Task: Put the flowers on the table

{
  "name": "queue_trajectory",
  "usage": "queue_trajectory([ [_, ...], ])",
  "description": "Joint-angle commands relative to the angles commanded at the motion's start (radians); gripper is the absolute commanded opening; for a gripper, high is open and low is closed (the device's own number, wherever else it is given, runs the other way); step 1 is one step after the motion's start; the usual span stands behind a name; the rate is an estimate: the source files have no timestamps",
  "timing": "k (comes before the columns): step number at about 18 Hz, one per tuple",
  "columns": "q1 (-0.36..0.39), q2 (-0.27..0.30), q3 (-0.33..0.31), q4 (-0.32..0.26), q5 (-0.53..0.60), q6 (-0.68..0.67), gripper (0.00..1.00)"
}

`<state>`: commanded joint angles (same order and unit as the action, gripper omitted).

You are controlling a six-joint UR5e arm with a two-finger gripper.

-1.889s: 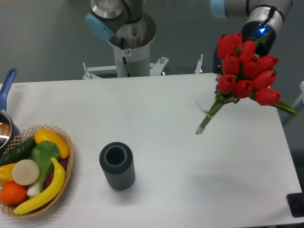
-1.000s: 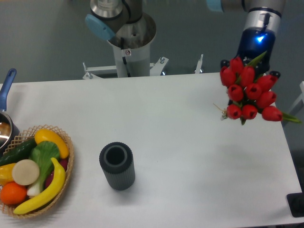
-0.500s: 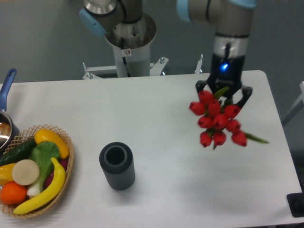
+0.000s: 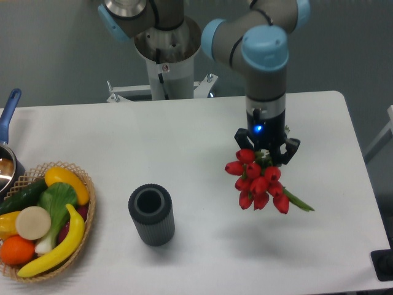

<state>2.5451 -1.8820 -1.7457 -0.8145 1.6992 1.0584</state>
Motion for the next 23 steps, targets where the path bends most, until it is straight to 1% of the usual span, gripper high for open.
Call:
queue_trajectory([
  [1,-0.026,-0.035,0.017,-0.003,0.070,0.000,0.44],
  [3,-0.054,-0.084,0.031,-0.006,0.115,-0.005,0.44],
  [8,-0.065,-0.160,0.031,0.000,0.122,-0.008,0.44],
  [13,-0.075,-0.204,0.035,0.003,0.112,-0.011,0.44],
  [14,-0.075,-0.206,0.035,0.003,0.114,-0.009,0.52],
  [16,-0.074,-0.198,0.040,0.008,0.116,0.005,0.88],
  [17,-0.072,-0.189,0.048,0.008,0.114,0.008,1.00],
  [19,-0.069,-0.160,0.063,0.008,0.106,0.008,1.00],
  [21,-0.065,-0.131,0.104,0.020,0.093,0.002,1.00],
  [22,-0.049,-0.112,0.139,0.018,0.076,0.000,1.00],
  [23,-0.037,-0.094,0.155,0.017,0.070,0.000,1.00],
])
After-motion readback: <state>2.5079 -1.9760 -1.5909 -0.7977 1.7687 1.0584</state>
